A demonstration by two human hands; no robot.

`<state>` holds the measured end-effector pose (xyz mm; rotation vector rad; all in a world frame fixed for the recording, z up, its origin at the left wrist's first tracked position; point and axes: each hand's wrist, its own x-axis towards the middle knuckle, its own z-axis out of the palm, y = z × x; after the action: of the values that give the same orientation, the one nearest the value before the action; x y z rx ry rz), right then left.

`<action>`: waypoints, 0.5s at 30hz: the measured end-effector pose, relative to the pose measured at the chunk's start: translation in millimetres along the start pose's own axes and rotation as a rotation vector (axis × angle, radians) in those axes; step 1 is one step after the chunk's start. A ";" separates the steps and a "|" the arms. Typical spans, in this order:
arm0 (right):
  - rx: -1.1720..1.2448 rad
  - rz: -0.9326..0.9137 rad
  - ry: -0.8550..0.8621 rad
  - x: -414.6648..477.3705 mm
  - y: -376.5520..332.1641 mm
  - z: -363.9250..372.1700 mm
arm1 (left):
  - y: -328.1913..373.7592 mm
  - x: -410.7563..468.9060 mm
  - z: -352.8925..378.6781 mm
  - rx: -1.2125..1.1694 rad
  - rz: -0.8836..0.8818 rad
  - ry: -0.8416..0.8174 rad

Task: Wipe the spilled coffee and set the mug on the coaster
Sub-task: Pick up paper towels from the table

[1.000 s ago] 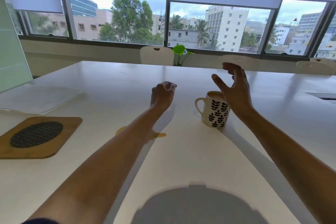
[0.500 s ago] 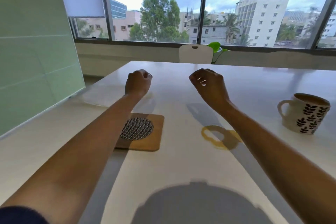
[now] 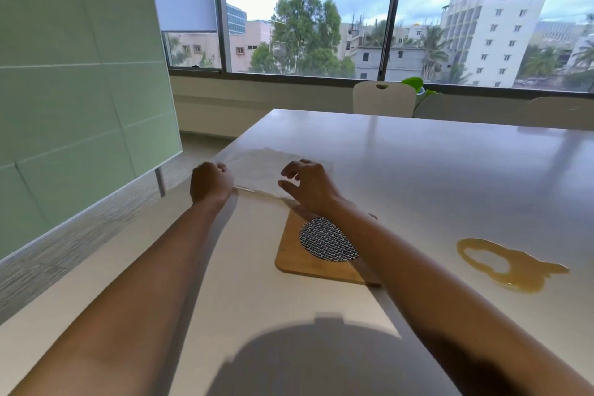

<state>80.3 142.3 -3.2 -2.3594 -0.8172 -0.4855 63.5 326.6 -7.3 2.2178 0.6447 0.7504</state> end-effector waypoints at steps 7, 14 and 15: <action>-0.043 0.032 -0.110 22.7 -1.0 35.2 | -24.8 20.8 1.6 -0.073 -0.083 -0.008; -0.054 0.051 -0.125 37.4 -1.3 56.3 | -32.1 30.2 6.6 -0.136 -0.120 0.009; -0.056 0.055 -0.125 38.8 -0.1 57.6 | -32.6 31.4 7.2 -0.142 -0.127 0.009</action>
<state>117.4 195.8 -27.4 -2.4767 -0.8021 -0.3446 83.3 363.7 -25.6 2.0254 0.7073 0.7191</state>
